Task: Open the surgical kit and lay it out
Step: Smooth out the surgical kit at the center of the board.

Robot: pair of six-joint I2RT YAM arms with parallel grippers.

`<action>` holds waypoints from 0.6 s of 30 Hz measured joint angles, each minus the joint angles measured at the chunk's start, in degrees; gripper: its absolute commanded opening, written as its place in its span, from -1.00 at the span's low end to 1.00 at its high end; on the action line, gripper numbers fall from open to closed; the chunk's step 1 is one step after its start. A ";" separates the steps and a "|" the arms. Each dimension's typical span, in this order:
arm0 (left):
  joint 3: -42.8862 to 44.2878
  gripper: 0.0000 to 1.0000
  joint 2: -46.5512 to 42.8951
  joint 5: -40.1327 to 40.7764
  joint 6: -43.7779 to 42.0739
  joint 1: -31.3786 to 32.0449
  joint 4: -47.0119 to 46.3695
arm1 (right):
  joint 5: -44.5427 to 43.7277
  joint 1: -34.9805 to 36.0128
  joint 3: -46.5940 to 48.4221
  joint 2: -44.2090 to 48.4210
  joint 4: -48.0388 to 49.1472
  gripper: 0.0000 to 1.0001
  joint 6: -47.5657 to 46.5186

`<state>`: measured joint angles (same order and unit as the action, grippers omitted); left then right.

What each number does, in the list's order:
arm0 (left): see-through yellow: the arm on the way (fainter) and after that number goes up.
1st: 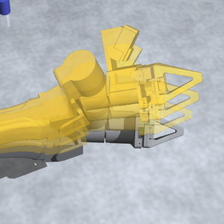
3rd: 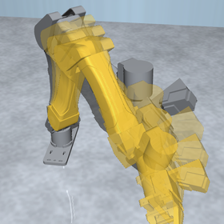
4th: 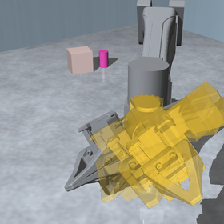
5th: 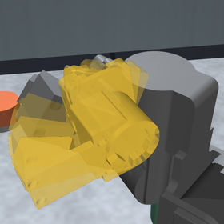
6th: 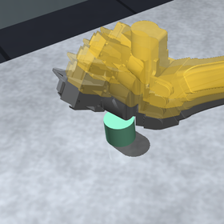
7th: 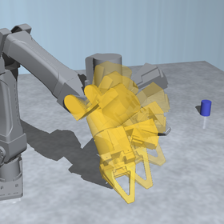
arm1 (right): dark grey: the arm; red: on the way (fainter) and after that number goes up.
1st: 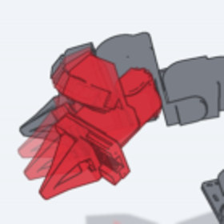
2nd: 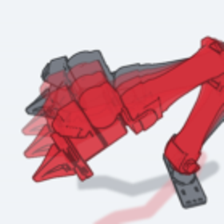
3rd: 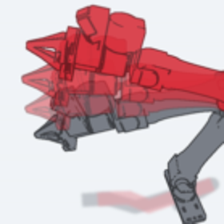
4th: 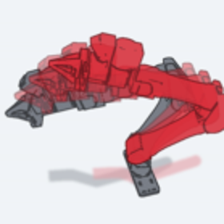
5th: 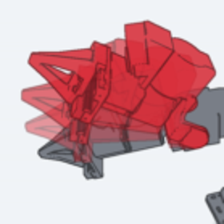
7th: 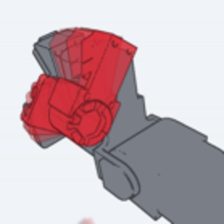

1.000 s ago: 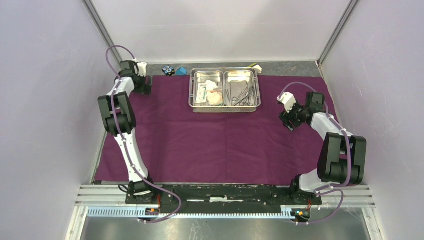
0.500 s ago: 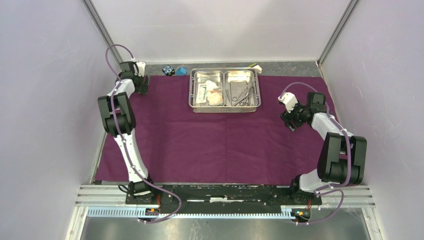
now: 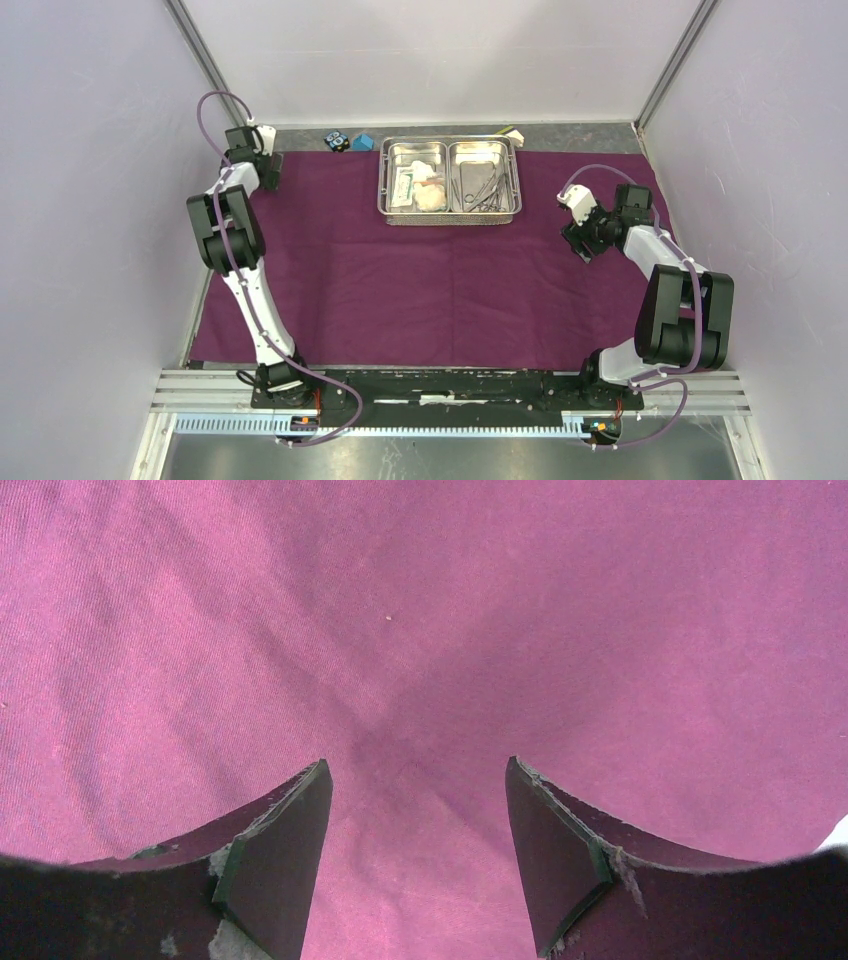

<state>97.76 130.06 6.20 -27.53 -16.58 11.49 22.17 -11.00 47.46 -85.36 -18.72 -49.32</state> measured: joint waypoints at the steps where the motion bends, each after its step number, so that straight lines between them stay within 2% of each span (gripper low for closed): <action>1: 0.11 0.73 0.09 0.22 -0.04 -0.09 -0.02 | 0.00 0.00 0.00 0.00 -0.02 0.43 -0.02; 12: 3.72 0.99 1.44 2.64 -0.68 -0.83 2.78 | -0.70 -0.11 0.00 0.13 -0.24 0.44 -0.09; 18: 1.77 1.00 -2.10 -0.13 -0.44 -1.77 8.37 | -1.73 -0.81 -0.33 1.99 -0.28 0.47 -0.22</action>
<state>99.53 127.96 6.07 -27.97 -18.35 19.86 20.45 -11.81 47.13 -83.37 -19.00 -49.54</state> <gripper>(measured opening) 0.994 0.725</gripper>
